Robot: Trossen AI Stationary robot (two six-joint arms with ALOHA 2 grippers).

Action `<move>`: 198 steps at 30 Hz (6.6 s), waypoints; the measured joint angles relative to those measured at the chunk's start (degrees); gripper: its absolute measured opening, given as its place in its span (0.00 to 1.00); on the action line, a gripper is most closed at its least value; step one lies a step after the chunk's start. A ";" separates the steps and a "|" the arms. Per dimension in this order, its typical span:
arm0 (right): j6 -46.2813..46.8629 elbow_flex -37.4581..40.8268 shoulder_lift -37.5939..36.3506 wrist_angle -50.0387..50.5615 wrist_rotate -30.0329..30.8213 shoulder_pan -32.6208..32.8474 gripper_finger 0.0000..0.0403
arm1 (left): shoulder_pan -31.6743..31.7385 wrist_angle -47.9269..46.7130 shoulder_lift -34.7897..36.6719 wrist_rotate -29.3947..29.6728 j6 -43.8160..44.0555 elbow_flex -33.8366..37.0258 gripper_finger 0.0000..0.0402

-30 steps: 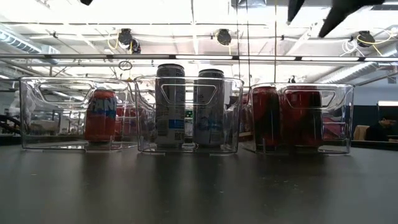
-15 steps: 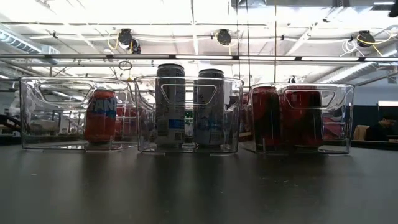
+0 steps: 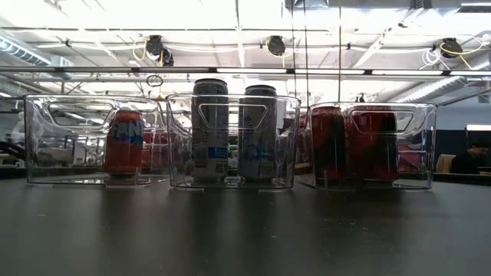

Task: Sort soda cans
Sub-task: Put the left orange soda can into the left transparent bin

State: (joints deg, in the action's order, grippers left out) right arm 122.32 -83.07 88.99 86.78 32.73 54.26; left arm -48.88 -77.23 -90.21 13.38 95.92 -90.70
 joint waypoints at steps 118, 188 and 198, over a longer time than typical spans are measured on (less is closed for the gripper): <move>-0.23 0.04 0.00 -1.30 0.20 1.31 0.85 | -8.47 7.94 -19.94 -4.49 11.89 2.10 0.96; 9.93 0.04 -0.02 -2.61 0.17 -11.57 0.85 | 66.70 23.32 9.64 -13.05 -107.08 29.08 0.80; 10.10 0.04 -0.02 -3.94 0.17 -11.56 0.85 | 70.66 25.51 3.26 -14.72 -109.83 29.31 0.80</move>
State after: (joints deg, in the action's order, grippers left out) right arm 132.42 -83.02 88.97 82.85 32.91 42.70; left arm 21.78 -51.72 -86.96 -1.34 -13.91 -61.39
